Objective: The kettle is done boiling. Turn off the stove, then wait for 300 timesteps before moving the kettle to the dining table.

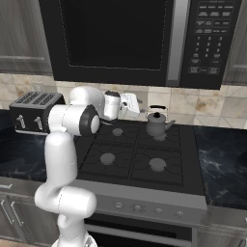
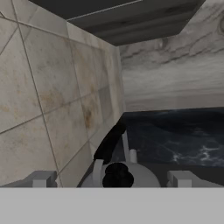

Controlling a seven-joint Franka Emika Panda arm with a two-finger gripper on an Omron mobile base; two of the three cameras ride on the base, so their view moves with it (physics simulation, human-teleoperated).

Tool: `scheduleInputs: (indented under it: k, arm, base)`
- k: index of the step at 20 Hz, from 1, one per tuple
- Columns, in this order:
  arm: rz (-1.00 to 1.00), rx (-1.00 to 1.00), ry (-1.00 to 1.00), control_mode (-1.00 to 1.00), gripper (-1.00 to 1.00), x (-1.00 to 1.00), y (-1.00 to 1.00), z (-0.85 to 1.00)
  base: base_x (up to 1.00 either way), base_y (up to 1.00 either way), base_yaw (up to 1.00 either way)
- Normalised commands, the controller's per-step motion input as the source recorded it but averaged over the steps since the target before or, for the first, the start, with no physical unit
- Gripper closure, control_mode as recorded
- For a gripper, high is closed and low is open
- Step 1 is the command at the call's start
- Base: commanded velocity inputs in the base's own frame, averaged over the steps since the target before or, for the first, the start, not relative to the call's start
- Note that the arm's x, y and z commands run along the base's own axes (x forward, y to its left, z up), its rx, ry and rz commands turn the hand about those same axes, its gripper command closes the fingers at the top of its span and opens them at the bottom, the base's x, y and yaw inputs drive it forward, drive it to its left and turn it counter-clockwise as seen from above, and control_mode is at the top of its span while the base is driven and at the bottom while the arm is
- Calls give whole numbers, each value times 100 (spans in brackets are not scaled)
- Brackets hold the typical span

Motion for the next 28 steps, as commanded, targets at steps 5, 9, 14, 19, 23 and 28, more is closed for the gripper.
scheduleInputs:
  k: [5, 9, 14, 19, 23, 28]
  arm:
    - [5, 0, -2, -100, -100, 15, -17, -11]
    - [3, 0, -3, -100, -100, 13, -14, -12]
    - [2, 0, -2, -100, -100, 19, -7, -12]
    - [1, 0, 0, -100, -100, 16, -6, -12]
    - [0, 0, 0, -100, -100, 11, -4, -10]
    - [0, 0, 0, -100, -100, 11, -5, -5]
  base:
    - [0, 0, 0]
    - [0, 0, 0]
    - [0, 0, 0]
    - [0, 0, 0]
    - [0, 0, 0]
    - [0, 0, 0]
